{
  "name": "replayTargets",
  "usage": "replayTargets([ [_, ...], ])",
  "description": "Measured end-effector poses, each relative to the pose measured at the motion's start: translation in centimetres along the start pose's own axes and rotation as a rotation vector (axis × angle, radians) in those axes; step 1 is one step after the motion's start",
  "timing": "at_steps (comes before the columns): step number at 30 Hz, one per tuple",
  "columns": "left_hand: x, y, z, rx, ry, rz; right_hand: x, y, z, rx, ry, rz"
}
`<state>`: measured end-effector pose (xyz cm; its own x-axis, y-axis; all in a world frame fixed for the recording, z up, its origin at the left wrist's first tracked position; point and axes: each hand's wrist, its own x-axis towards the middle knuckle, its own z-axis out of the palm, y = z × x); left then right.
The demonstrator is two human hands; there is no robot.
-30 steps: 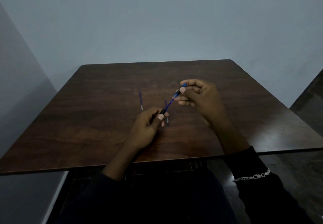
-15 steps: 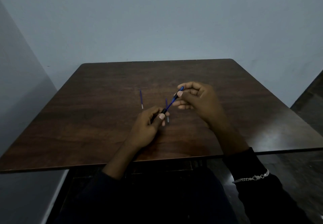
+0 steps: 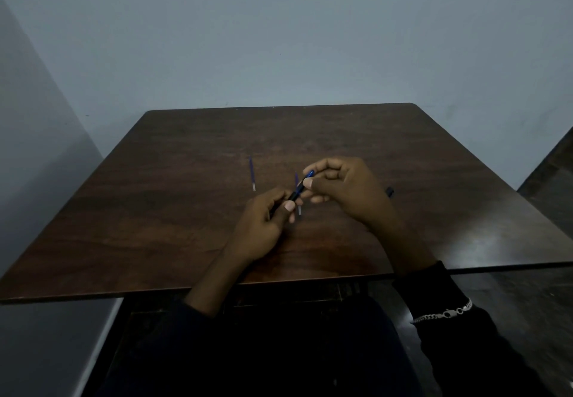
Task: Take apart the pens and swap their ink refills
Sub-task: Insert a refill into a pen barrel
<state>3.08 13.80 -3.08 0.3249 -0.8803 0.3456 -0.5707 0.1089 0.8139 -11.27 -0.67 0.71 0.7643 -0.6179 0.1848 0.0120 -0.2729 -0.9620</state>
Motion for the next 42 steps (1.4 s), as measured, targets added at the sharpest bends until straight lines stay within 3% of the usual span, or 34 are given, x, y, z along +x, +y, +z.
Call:
replayTargets([
  [7, 0.1, -0.4, 0.0, 0.048, -0.002, 0.026, 0.2, -0.7, -0.9, -0.136, -0.081, 0.005],
  [13, 0.0, -0.2, 0.1, 0.100, 0.011, 0.084, 0.6, -1.6, 0.1, -0.631, -0.073, -0.068],
  [17, -0.1, 0.0, 0.1, 0.116, 0.010, 0.101, 0.6, -2.0, -0.2, -0.626, -0.033, -0.049],
  [21, 0.0, 0.0, 0.0, 0.119, 0.021, 0.103, 0.4, -1.9, -1.9, -0.369, -0.171, -0.037],
  [29, 0.0, 0.1, 0.1, 0.138, -0.002, 0.071, 0.4, -1.4, 0.1, -0.736, -0.077, -0.112],
  [32, 0.0, 0.1, 0.2, 0.144, 0.001, 0.076, 0.3, -1.6, -0.4, -0.691, -0.046, -0.096],
  [36, 0.0, 0.2, 0.1, 0.117, 0.017, 0.058, 0.0, -1.4, -1.6, -0.416, -0.184, -0.072],
  [42, -0.1, 0.3, 0.1, 0.144, 0.003, 0.069, -0.1, -1.2, -0.8, -0.663, -0.096, -0.135],
])
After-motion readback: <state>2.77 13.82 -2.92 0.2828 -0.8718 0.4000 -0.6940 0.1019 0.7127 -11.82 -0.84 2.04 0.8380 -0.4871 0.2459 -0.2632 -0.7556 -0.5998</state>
